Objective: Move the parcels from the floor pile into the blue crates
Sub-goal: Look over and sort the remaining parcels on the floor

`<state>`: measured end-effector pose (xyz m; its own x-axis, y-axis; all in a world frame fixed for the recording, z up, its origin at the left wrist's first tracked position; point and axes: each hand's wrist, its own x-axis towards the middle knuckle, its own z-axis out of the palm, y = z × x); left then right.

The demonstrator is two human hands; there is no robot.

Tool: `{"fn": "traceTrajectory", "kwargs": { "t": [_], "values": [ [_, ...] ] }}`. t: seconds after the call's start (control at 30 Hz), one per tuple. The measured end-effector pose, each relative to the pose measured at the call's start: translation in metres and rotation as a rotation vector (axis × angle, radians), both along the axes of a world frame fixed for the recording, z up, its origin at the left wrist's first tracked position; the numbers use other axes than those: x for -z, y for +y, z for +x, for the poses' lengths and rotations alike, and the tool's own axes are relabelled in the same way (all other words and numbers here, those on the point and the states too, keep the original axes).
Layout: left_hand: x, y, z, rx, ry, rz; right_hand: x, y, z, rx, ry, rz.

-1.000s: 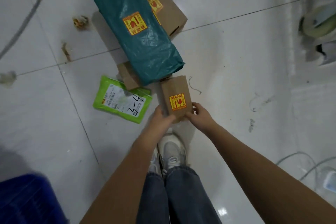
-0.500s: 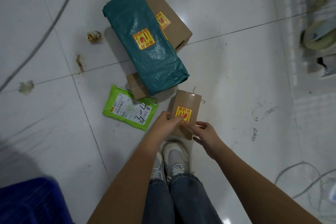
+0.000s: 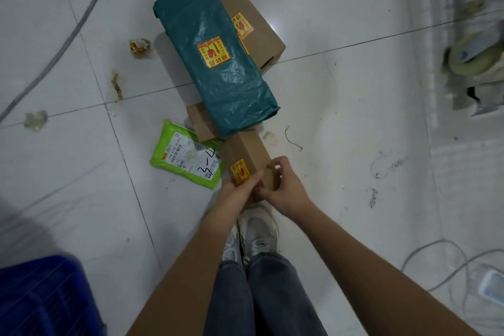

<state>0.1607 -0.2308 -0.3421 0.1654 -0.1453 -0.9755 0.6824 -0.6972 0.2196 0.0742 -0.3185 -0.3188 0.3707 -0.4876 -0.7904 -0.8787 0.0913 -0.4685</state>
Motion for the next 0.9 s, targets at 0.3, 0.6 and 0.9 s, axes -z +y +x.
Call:
{"fn": "traceTrajectory", "kwargs": {
  "t": [0.3, 0.6, 0.9],
  "values": [
    [-0.058, -0.004, 0.019, -0.197, -0.037, 0.033, -0.084, 0.041, -0.005, 0.228, -0.289, -0.098],
    [-0.140, -0.014, 0.059, -0.253, 0.120, -0.254, -0.147, -0.020, 0.037, 0.543, -0.219, 0.506],
    [-0.253, 0.006, 0.096, -0.135, -0.255, -0.361, -0.248, -0.022, 0.080, 0.409, -0.378, 0.342]
  ]
}}
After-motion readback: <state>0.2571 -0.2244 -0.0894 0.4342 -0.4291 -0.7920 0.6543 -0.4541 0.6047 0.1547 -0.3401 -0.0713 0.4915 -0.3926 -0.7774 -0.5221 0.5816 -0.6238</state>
